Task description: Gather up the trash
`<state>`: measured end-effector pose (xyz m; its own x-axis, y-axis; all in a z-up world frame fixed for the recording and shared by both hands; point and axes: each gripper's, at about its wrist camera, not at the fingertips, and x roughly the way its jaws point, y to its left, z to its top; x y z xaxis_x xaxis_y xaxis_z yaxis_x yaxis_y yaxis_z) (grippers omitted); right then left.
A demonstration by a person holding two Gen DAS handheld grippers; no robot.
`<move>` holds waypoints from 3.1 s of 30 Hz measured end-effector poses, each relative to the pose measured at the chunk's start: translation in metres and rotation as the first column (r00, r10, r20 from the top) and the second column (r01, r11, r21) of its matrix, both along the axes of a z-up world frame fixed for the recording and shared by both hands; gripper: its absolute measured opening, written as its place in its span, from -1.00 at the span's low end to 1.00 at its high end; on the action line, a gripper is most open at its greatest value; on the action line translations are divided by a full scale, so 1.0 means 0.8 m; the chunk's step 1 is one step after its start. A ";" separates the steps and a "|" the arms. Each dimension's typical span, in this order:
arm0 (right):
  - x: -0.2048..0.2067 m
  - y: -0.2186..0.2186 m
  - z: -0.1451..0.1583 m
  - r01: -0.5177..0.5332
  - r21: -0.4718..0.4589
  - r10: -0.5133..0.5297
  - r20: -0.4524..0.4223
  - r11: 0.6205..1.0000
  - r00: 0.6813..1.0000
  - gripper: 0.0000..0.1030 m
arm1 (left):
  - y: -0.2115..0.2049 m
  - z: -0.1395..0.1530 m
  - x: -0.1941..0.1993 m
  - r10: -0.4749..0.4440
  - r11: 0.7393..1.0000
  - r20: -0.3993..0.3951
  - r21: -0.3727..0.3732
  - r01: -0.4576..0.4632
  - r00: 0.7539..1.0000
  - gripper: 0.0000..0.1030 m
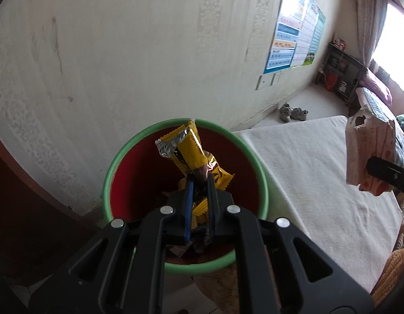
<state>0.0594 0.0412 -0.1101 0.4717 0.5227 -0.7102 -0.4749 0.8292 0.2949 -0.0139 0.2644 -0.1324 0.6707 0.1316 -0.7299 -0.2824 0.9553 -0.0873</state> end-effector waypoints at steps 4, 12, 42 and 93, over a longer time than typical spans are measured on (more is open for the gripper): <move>0.007 0.029 -0.004 -0.044 -0.006 0.044 -0.011 0.999 0.999 -0.48 | 0.015 -0.006 0.002 0.023 1.000 -0.011 -0.019 -0.023 1.000 -0.83; 0.012 0.068 -0.003 -0.093 -0.015 0.093 0.003 0.996 0.996 -0.48 | 0.036 -0.022 0.000 0.056 0.997 -0.037 -0.044 -0.057 0.998 -0.82; 0.021 0.094 -0.019 -0.107 -0.049 0.106 -0.016 0.993 0.994 -0.48 | 0.056 -0.050 0.019 0.068 0.995 -0.077 -0.072 -0.074 0.995 -0.83; -0.030 -0.099 0.043 0.181 0.074 -0.191 0.164 0.981 0.968 0.74 | -0.049 0.051 0.013 -0.009 0.998 0.170 -0.064 0.020 0.985 0.48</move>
